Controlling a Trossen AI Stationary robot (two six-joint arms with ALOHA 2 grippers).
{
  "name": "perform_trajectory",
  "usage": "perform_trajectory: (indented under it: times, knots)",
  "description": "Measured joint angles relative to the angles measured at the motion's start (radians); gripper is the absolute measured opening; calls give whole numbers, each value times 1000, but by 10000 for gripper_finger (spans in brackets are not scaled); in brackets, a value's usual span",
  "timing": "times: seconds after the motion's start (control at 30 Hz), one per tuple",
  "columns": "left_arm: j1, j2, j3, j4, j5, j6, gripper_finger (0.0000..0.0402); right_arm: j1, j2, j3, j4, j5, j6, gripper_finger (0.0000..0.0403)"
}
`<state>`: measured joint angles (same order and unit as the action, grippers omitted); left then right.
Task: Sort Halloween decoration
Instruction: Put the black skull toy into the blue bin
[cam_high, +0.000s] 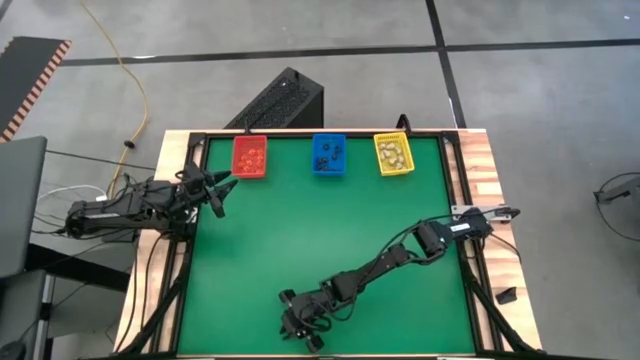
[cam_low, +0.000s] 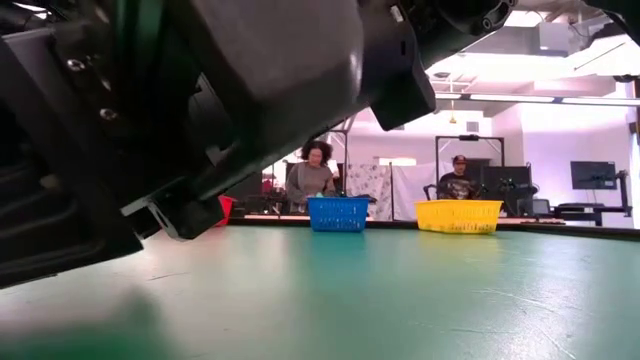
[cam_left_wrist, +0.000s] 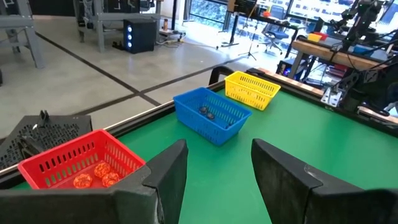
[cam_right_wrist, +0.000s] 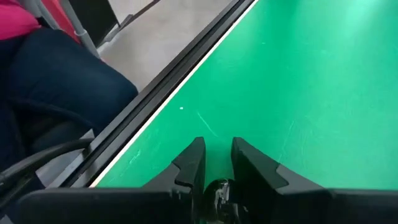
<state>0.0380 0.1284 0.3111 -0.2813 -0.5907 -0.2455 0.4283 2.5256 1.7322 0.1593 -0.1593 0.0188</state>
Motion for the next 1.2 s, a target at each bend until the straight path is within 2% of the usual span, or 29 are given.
perform_trajectory:
  times: [0.23, 0.33, 0.5, 0.73, 0.93, 1.2]
  knots:
    - [0, 0, 0, 0, 0, -1, 169, -16, -100, -2, -82, 5, -54, 103]
    - [0, 0, 0, 2, 0, -1, 169, -37, -167, -8, -206, 41, -109, 103]
    - [0, 0, 0, 2, 0, -2, 169, -82, -300, -7, -435, 162, -192, 103]
    - [0, 0, 0, 2, 0, 4, 169, -156, -451, -34, -696, 170, -244, 103]
    - [0, 0, 0, 2, 0, 10, 169, -246, -666, -303, -676, 178, -177, 103]
    - [0, 0, 0, 9, -9, 24, 169, -360, -1032, -776, -281, 296, -142, 103]
